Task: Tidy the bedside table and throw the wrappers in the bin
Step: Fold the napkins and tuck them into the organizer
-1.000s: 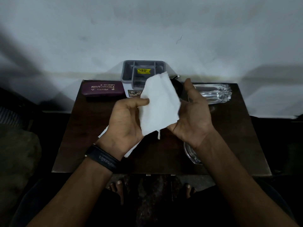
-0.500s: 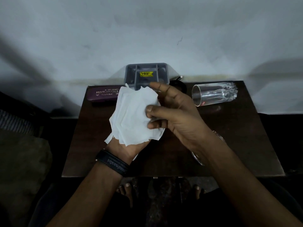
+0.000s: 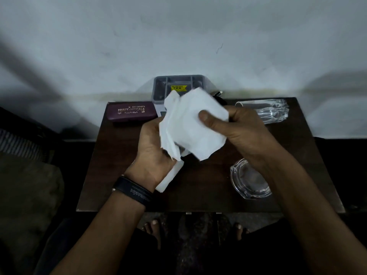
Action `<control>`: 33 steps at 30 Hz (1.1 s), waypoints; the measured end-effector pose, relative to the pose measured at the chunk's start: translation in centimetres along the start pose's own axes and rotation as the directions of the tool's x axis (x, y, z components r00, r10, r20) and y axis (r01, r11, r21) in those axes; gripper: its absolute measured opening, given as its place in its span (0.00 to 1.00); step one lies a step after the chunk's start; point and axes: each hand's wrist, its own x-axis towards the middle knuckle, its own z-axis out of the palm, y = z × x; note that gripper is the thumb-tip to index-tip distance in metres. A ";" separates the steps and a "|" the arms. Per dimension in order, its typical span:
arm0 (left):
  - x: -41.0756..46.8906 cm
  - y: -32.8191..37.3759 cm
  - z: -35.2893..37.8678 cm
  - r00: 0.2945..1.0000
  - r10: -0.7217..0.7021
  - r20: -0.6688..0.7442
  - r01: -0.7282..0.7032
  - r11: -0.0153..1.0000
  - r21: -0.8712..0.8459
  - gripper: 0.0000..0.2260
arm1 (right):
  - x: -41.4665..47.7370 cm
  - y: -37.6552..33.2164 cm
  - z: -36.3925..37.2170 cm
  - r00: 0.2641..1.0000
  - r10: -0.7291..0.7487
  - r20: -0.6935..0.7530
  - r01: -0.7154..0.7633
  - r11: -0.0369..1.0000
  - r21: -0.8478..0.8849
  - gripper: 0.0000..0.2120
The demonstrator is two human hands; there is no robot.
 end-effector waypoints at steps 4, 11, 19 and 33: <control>1.2 0.6 -0.4 0.853 0.484 -0.197 -0.271 0.733 0.624 0.13 | 0.1 -1.1 -2.4 0.994 0.106 0.031 -0.108 0.870 0.481 0.20; 1.3 -0.4 -0.6 0.842 0.534 -0.078 -0.332 0.627 0.705 0.22 | -0.2 -0.6 -2.4 0.994 0.090 0.060 -0.108 0.851 0.515 0.20; 1.5 -1.6 -0.1 0.942 0.332 -0.046 -0.252 0.794 0.553 0.20 | 0.5 0.2 -1.1 0.990 0.006 0.140 -0.058 0.927 0.372 0.20; 0.7 -1.3 0.2 0.979 0.202 0.010 -0.173 0.810 0.560 0.24 | 1.1 0.4 -2.2 0.984 -0.127 0.127 0.162 0.933 -0.321 0.23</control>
